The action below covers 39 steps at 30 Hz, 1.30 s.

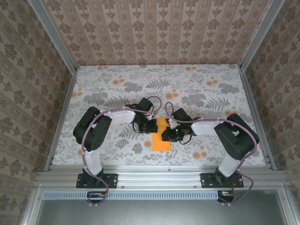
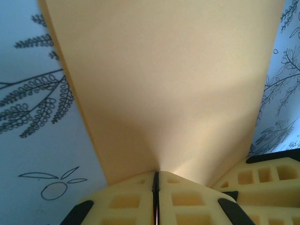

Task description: Fold a paper plane with a square sheet of paper (pick it up from the middle)

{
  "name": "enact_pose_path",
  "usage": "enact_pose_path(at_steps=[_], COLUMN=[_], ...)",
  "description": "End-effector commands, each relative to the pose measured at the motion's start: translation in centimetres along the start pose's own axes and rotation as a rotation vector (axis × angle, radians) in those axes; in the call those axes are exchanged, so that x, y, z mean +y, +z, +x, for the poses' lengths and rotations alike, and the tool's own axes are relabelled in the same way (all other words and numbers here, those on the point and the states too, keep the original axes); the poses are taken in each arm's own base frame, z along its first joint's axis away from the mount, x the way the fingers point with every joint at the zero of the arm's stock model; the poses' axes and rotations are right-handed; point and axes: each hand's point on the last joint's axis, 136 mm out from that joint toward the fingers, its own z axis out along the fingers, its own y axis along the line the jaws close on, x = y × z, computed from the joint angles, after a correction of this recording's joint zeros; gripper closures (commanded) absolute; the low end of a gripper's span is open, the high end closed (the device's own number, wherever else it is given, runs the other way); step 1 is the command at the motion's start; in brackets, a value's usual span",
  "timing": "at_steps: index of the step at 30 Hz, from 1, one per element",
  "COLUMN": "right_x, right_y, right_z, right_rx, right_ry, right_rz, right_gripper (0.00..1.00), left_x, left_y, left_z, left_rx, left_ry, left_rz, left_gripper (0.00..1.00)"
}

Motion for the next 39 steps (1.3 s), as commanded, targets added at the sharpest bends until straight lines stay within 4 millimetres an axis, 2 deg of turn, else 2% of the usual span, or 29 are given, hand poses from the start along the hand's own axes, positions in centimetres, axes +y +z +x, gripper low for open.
enact_pose_path(at_steps=[1, 4, 7, 9, 13, 17, 20, 25, 33, 37, 39], right_x=[-2.9, -4.2, -4.0, -2.7, 0.3, 1.8, 1.5, 0.5, -1.0, -1.5, -1.6], right_y=[-1.2, -2.3, -3.5, -4.8, -7.6, -9.0, -8.3, -7.4, -6.9, -7.5, -7.7], right_z=[3.4, 4.9, 4.9, 3.8, 0.2, -3.0, -4.5, -5.6, -5.0, -4.6, -4.5], right_rx=[0.063, 0.072, 0.05, 0.011, -0.095, -0.181, -0.179, -0.181, -0.161, -0.166, -0.173], right_ry=[0.037, 0.069, 0.083, 0.068, 0.038, 0.04, 0.064, 0.085, 0.114, 0.118, 0.121], right_rz=[0.091, 0.128, 0.121, 0.097, 0.031, -0.027, -0.04, -0.022, 0.015, 0.031, 0.033], right_gripper=[0.81, 0.81, 0.81, 0.81, 0.79, 0.76, 0.7, 0.65, 0.58, 0.55, 0.54], left_x=[4.9, 5.0, 4.8, 4.7, 4.0, 3.3, 2.6, 1.4, -1.8, -2.8, -2.8], left_y=[2.1, 2.4, 2.3, 2.3, 2.0, 1.4, 0.6, -0.9, -5.8, -8.1, -8.6], left_z=[3.5, 3.4, 3.2, 3.1, 2.5, 2.0, 1.7, 1.0, -1.1, -1.1, -0.7], left_rx=[0.115, 0.12, 0.116, 0.115, 0.1, 0.077, 0.058, 0.024, -0.098, -0.136, -0.141], left_ry=[-0.06, -0.061, -0.055, -0.051, -0.035, -0.02, -0.004, 0.03, 0.093, 0.122, 0.129], left_rz=[-0.173, -0.169, -0.162, -0.158, -0.14, -0.127, -0.117, -0.1, -0.069, -0.06, -0.052], left_gripper=[0.9, 0.9, 0.9, 0.9, 0.9, 0.89, 0.88, 0.85, 0.76, 0.72, 0.69])
